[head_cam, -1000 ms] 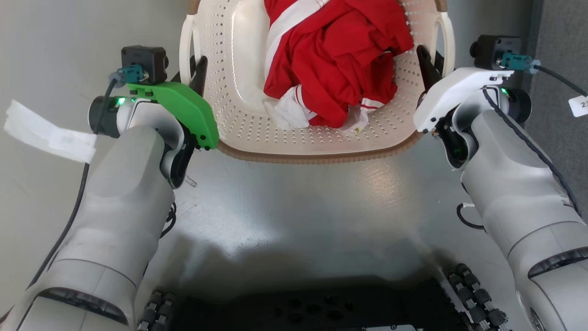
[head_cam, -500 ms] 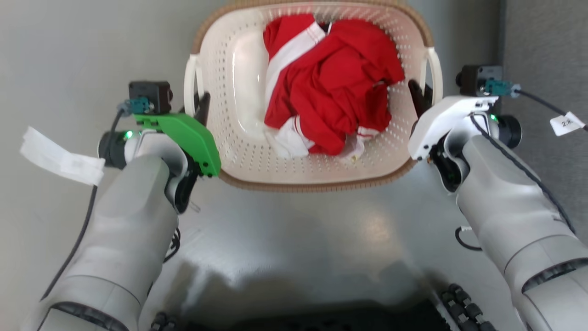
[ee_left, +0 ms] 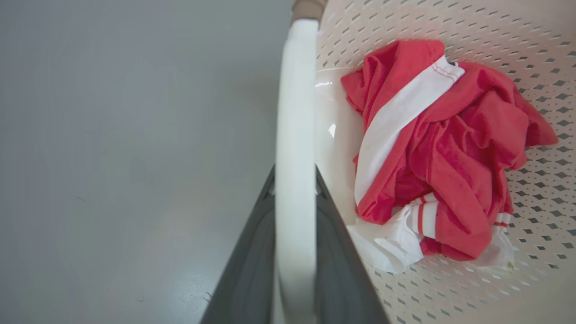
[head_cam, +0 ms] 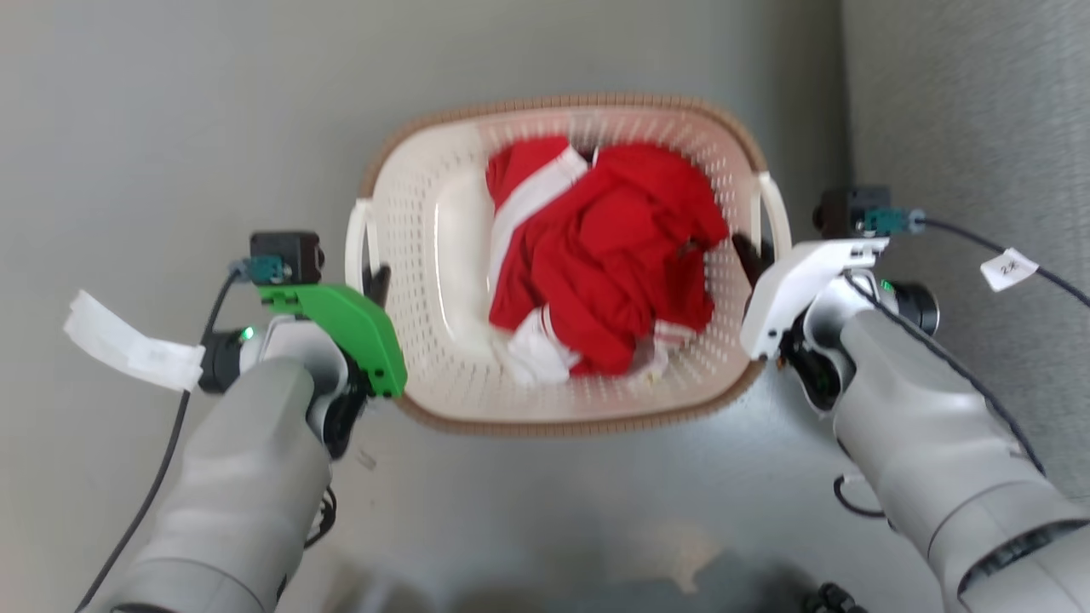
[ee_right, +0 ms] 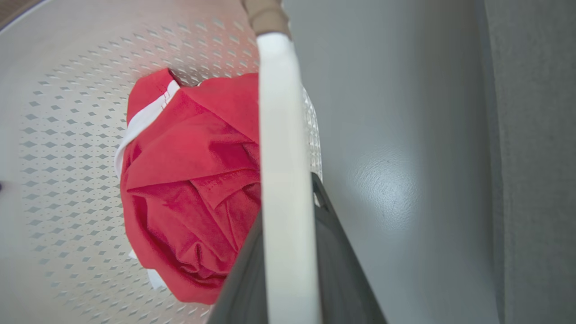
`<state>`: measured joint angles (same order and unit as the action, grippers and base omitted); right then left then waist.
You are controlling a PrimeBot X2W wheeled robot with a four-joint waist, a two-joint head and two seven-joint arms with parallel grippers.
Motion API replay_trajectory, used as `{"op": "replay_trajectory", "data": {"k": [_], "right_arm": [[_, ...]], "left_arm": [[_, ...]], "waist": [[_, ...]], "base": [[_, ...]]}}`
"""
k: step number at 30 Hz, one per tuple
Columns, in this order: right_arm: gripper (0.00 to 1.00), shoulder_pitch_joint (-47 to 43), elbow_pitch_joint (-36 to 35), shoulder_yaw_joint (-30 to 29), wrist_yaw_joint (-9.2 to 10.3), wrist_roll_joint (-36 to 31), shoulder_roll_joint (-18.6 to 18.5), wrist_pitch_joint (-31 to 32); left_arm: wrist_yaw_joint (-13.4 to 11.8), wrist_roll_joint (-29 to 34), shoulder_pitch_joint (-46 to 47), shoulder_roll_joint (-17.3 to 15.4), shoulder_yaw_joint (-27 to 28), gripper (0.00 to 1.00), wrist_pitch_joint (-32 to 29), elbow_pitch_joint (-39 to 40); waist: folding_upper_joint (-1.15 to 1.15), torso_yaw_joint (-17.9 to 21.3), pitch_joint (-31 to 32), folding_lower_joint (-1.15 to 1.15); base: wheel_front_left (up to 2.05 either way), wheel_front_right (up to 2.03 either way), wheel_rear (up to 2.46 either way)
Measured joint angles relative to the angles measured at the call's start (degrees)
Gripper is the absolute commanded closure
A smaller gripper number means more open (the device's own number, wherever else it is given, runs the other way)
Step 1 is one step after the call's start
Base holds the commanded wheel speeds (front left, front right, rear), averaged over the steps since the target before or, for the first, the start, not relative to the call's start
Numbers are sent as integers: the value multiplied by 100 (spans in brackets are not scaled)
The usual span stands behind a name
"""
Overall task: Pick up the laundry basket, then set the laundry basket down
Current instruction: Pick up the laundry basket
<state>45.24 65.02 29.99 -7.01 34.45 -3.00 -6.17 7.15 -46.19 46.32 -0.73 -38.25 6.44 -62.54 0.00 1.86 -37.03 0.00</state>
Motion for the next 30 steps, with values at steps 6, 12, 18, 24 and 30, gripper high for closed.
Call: {"op": "replay_trajectory", "data": {"k": [6, 12, 18, 24, 30], "right_arm": [[100, -337, -54, 221, 5, 366, -4, 345], [100, -610, -123, 441, 14, 673, -8, 645], [100, -920, -132, 617, 54, 940, -10, 948], [100, -1273, -134, 779, 56, 1210, -10, 1212], [100, -1621, -130, 973, 57, 1356, -12, 1332]], "left_arm": [[24, -204, -285, 1, -87, 100, -265, -153], [26, -357, -559, 1, -137, 100, -452, -242], [41, -558, -853, 7, -236, 100, -680, -325], [41, -670, -1201, 7, -343, 100, -926, -368], [41, -865, -1629, 8, -430, 100, -999, -375]], "waist": [[0, 50, 491, 0], [0, 93, 985, 0], [0, 133, 1481, 0], [0, 166, 1977, 0], [0, 198, 2558, 0]], "base": [[0, 0, 0], [0, 0, 0], [0, 0, 0], [0, 0, 0], [0, 0, 0]]}}
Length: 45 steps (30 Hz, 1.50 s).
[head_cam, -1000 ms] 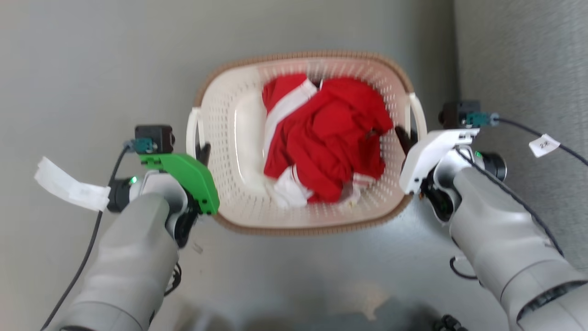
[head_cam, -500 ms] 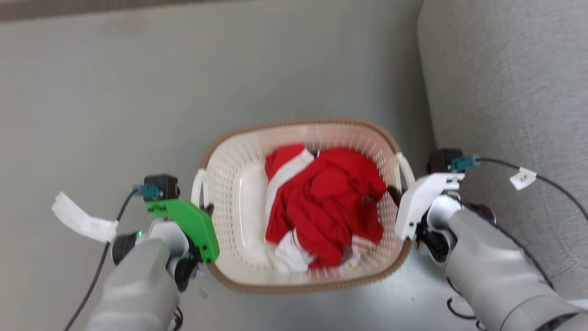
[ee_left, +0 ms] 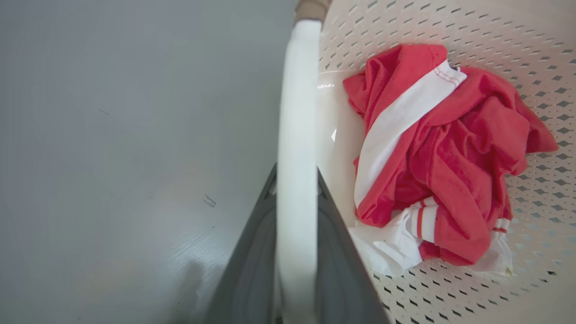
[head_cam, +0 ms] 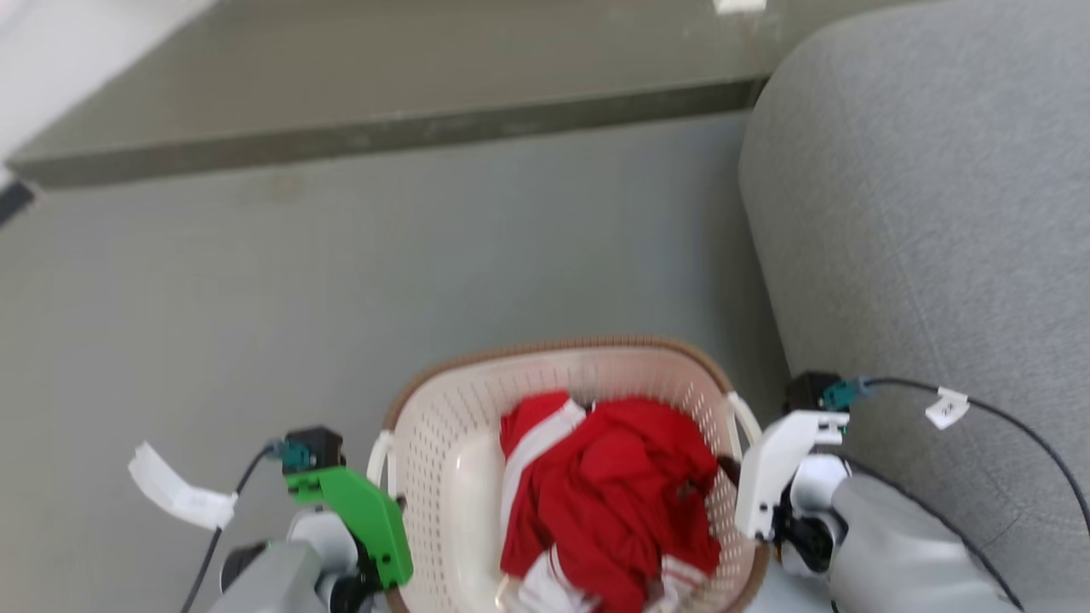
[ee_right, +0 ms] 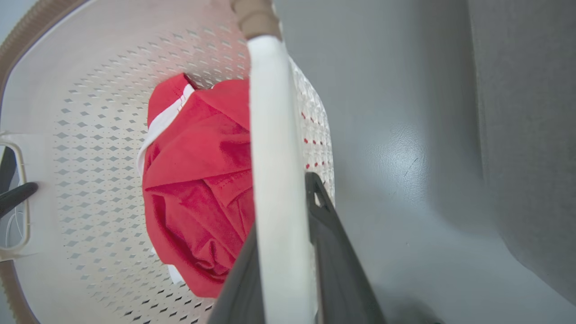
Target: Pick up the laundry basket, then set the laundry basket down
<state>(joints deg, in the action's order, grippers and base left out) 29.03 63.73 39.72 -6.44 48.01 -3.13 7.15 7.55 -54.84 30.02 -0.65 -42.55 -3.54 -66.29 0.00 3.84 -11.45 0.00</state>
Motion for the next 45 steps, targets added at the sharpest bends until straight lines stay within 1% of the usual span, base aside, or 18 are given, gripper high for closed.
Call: {"op": "replay_trajectory", "data": {"k": [8, 14, 30, 45], "right_arm": [[100, -263, 37, 119, 0, 149, 3, 108], [100, -263, 37, 177, 1, 200, -11, 155], [100, -260, 110, 326, 1, 320, -16, 155], [100, -221, 183, 374, 1, 415, -20, 146]], "left_arm": [[0, -133, -254, -1, -77, 100, -148, 0], [-1, -166, -271, -2, -133, 100, -171, 9], [-82, -391, -302, -7, -229, 100, -197, 47], [-158, -450, -301, -15, -352, 100, -193, 134]], "waist": [[0, 29, 560, 0], [0, 38, 739, 0], [0, 8, 754, 0], [0, 13, 597, 0]], "base": [[0, 0, 0], [0, 0, 0], [0, 0, 0], [0, 0, 0]]}}
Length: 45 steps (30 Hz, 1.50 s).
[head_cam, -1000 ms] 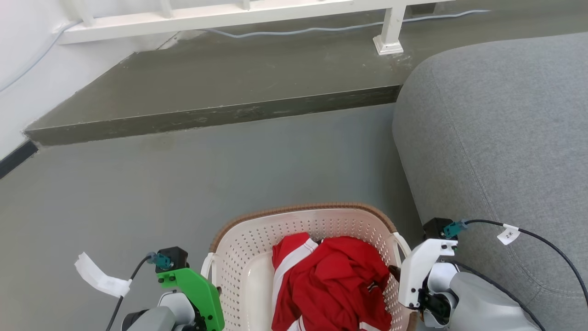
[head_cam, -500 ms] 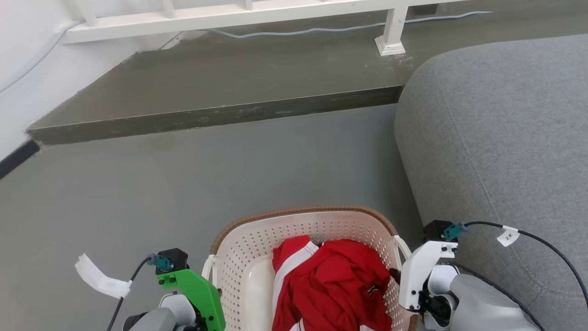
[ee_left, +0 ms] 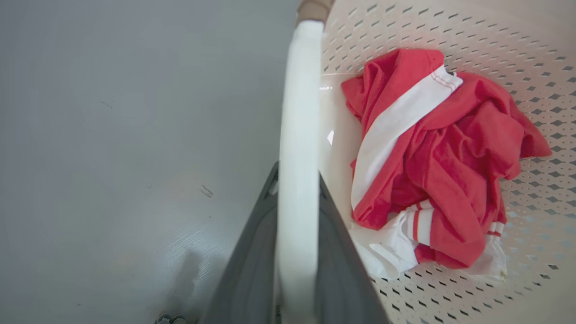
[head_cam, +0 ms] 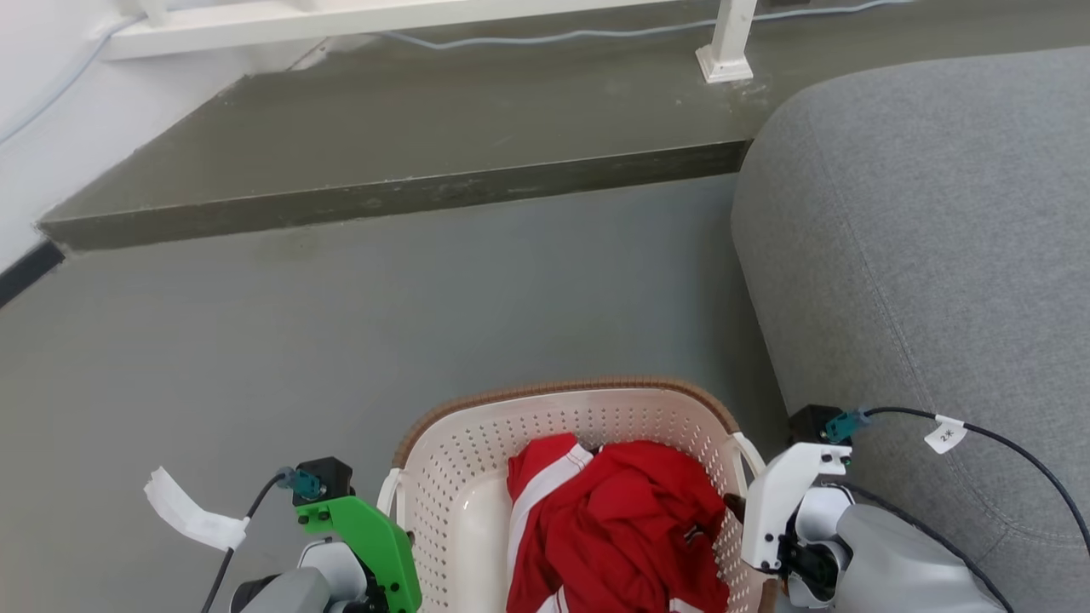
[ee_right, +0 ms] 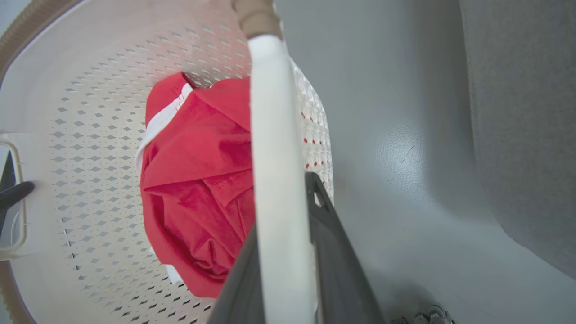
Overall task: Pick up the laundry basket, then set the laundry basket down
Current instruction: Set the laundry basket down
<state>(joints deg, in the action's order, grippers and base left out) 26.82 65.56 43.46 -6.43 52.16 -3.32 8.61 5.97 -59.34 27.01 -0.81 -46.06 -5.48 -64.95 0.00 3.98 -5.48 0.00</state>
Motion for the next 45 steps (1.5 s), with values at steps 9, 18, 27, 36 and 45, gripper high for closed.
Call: {"op": "replay_trajectory", "data": {"k": [9, 18, 27, 36, 45], "right_arm": [[100, 318, 55, -24, 0, 3, -2, -223], [100, 818, 25, -121, -3, -12, -55, -714], [100, 1291, -14, -237, -7, -10, -81, -1054], [100, 1599, -27, -355, -10, -9, -105, -1400], [100, 2184, -29, -367, -11, -87, -157, -1693]], "left_arm": [[-70, -34, 213, -14, -15, 100, 215, 112], [-153, -14, 758, -18, 19, 100, 635, 214], [-153, 13, 1222, -15, 115, 100, 996, 229], [-149, 62, 1691, -14, 158, 100, 1258, 254], [-147, 4, 2238, -18, 299, 100, 1385, 296]], "waist": [[0, -11, -321, 0], [0, -38, -904, 0], [0, -71, -1685, 0], [0, -120, -2417, 0], [0, -179, -3157, 1]], "base": [[0, 0, 0], [0, 0, 0], [0, 0, 0], [0, 0, 0], [0, 0, 0]]}}
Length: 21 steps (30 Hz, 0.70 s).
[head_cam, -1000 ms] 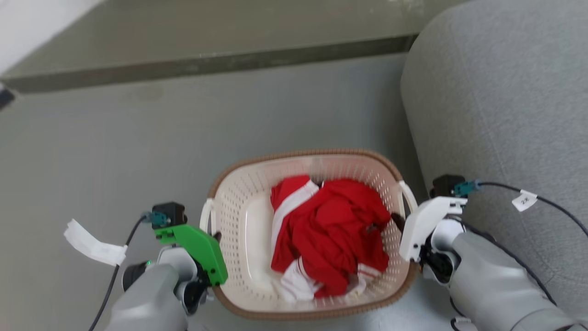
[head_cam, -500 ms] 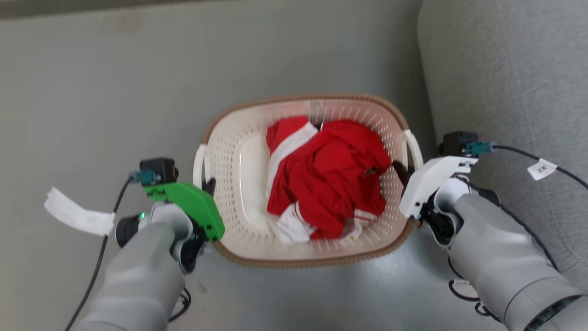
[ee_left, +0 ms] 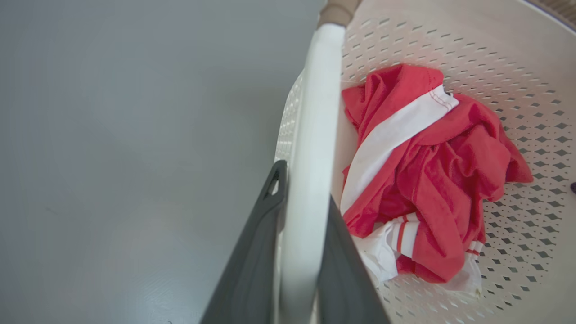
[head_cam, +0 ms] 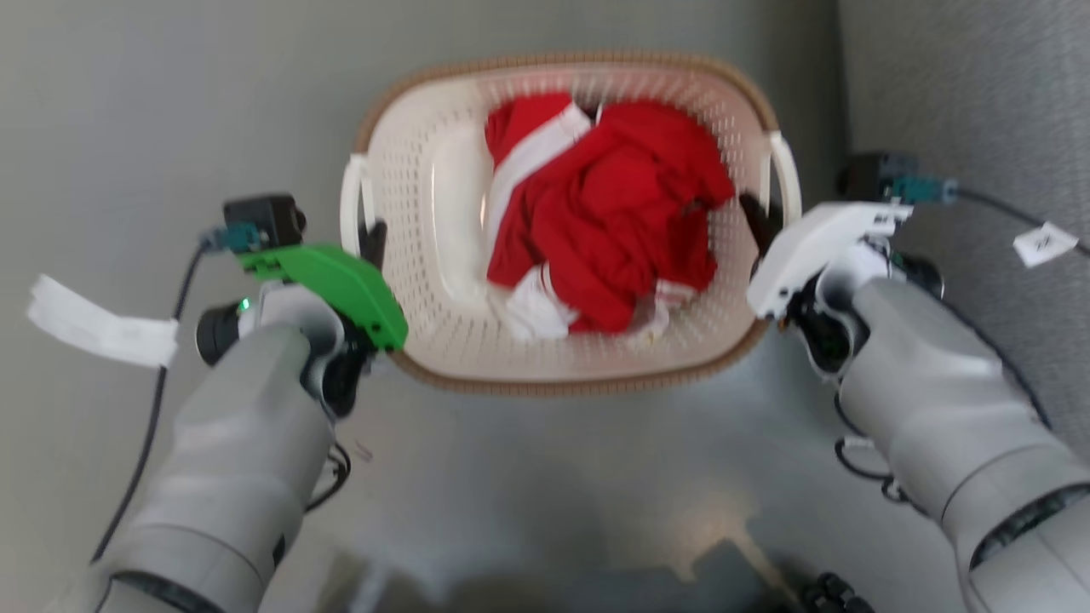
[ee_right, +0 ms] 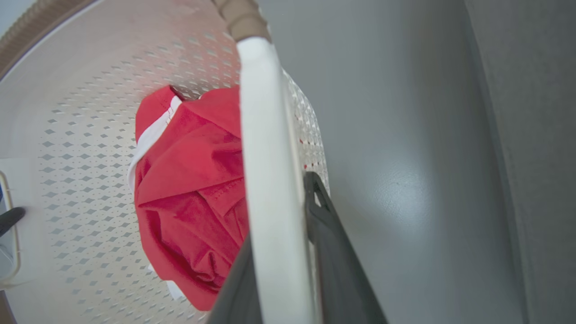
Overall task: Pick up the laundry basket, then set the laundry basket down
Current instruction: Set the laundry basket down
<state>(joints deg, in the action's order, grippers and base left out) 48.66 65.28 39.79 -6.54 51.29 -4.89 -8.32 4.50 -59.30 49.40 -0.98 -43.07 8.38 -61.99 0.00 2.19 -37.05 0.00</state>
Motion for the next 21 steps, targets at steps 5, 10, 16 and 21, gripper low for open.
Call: {"op": "replay_trajectory", "data": {"k": [5, 10, 16, 21], "right_arm": [[100, 422, -2, 23, -1, -118, -70, -75], [100, 645, 9, 69, -18, -178, -115, -125], [100, 658, 70, 107, -43, -192, -98, -185], [100, 751, 86, 115, -44, -192, -58, -252]], "left_arm": [[0, -104, 379, 3, 81, 100, 8, 27], [7, -112, 575, 2, 68, 100, 8, 31], [53, -112, 591, 3, 18, 100, 68, -40], [58, -112, 710, 4, 24, 100, 133, -135]], "waist": [[0, -29, -496, 0], [0, -55, -889, 1], [0, -86, -1218, 1], [0, -87, -1372, 1]], "base": [[0, 0, 0], [0, 0, 0], [0, 0, 0], [0, 0, 0]]}}
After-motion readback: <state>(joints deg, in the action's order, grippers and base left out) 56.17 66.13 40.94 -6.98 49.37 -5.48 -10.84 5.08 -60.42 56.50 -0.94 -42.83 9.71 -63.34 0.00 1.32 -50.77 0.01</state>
